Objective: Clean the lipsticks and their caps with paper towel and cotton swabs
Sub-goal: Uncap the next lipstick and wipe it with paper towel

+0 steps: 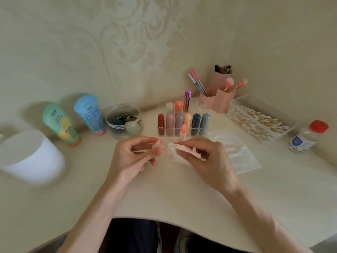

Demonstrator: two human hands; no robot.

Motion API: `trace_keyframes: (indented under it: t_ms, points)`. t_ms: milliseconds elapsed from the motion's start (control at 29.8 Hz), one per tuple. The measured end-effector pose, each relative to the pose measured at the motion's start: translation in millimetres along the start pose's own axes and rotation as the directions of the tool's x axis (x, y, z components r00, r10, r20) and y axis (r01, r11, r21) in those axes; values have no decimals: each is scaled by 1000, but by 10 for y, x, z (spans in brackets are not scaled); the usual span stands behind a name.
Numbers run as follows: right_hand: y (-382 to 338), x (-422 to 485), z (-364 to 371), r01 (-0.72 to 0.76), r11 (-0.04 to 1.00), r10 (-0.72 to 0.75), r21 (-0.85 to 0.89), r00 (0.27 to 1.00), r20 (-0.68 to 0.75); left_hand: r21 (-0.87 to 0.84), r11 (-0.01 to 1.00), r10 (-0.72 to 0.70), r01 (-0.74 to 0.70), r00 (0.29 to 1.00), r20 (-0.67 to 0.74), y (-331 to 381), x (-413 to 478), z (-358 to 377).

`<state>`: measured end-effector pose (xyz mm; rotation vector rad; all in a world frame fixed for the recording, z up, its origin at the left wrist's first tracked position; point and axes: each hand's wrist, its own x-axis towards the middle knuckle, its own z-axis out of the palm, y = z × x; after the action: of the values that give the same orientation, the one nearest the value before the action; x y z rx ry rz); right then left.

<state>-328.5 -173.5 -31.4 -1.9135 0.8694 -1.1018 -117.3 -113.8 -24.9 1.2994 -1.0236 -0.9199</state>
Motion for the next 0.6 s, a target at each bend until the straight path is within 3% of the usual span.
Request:
trace_keyframes:
  t_ms: [369, 603]
  points:
    - [3, -49, 149, 317, 935, -324, -158, 946, -20, -51, 997, 55, -49, 990, 127, -71, -12, 19]
    - [24, -56, 163, 270, 958, -269, -92, 963, 28, -90, 995, 67, -49, 975, 211, -11, -39, -15]
